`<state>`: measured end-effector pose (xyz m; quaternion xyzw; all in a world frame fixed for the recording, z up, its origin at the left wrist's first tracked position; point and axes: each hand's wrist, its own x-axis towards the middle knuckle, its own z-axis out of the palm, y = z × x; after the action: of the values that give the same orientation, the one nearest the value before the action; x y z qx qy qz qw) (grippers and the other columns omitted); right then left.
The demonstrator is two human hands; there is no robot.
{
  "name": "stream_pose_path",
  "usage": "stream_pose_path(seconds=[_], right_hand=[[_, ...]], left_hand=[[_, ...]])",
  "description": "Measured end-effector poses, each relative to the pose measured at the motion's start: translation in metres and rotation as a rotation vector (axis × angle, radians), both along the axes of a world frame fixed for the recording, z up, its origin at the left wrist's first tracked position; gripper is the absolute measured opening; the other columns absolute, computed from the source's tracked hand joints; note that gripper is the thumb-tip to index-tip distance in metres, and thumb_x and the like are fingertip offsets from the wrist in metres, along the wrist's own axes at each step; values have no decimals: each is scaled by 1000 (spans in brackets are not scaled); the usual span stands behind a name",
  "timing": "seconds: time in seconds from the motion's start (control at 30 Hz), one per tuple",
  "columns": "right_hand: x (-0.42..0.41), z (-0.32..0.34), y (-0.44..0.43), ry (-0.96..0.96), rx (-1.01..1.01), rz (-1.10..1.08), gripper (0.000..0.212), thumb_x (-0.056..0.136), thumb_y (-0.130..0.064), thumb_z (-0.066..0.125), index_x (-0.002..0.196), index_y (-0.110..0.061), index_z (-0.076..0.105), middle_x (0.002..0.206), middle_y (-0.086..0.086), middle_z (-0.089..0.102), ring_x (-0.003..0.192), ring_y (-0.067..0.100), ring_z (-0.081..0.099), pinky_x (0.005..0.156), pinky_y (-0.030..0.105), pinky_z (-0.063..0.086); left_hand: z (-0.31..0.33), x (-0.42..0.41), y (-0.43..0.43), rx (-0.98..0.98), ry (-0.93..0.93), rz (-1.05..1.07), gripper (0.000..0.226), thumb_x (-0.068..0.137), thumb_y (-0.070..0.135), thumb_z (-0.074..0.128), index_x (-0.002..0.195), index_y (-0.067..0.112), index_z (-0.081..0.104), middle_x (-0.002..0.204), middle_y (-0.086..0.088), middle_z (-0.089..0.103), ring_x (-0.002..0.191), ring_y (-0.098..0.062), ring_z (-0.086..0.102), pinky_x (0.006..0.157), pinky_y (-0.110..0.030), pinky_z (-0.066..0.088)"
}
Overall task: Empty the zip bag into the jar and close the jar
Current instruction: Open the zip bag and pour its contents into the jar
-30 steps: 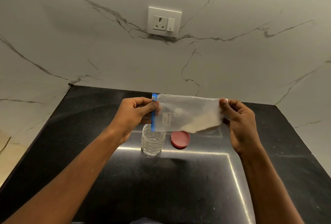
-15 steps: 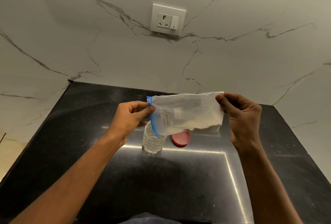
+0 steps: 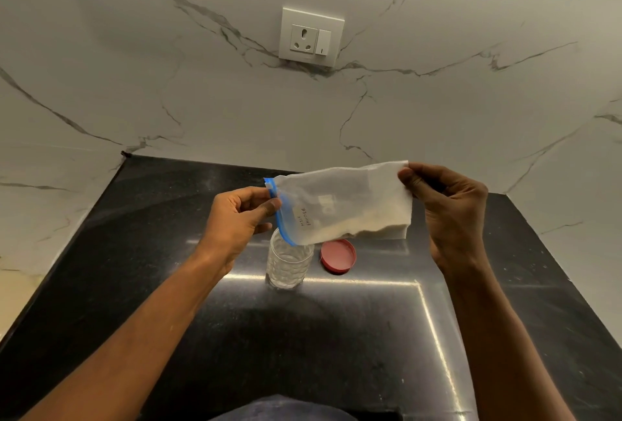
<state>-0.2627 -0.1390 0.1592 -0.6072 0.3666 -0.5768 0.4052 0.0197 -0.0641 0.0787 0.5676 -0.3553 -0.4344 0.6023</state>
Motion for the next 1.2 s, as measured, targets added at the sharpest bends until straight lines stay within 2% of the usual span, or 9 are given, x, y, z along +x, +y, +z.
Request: stream_pose_path(seconds=[0.33,0.53,0.73,1.0,1.2], right_hand=[[9,5,4,37,-5,-5,19,91,-9,78,97,-26,81,90,-9,82,85,5,76,76,16,58],[12,8,3,70,6,-10,14,94,-12,76,100,-24,79,90,-10,81,88,6,73,80,19,58],[13,9,1,116,-13,-24,15,94,-15,76,99,-29,79,90,-11,80,88,9,72,81,21,59],[9,9,0,120,0,-44,12,96,-16,74,101,-26,77,89,-14,79,87,3,70,81,20,58],[7,13,-2,142,-11,-38,12,96,-16,74,99,-28,77,89,-12,78,86,8,69,79,21,59]], left_hand=[[-7,3,2,-10,-1,4,17,92,15,78,104,27,79,99,8,84,96,-13,80,73,-25,66],[-10,1,2,-34,-32,11,19,91,17,79,102,33,78,99,13,83,95,-9,79,77,-26,65],[-14,-1,2,-66,-33,17,21,91,12,79,102,29,78,95,17,83,90,-2,78,70,-11,59],[-14,-3,0,-90,-16,-2,19,91,11,78,104,25,78,98,14,83,94,-4,79,73,-13,60],[-14,-7,-2,-112,-15,24,21,90,10,78,102,27,78,96,17,83,94,-4,79,73,-12,59]])
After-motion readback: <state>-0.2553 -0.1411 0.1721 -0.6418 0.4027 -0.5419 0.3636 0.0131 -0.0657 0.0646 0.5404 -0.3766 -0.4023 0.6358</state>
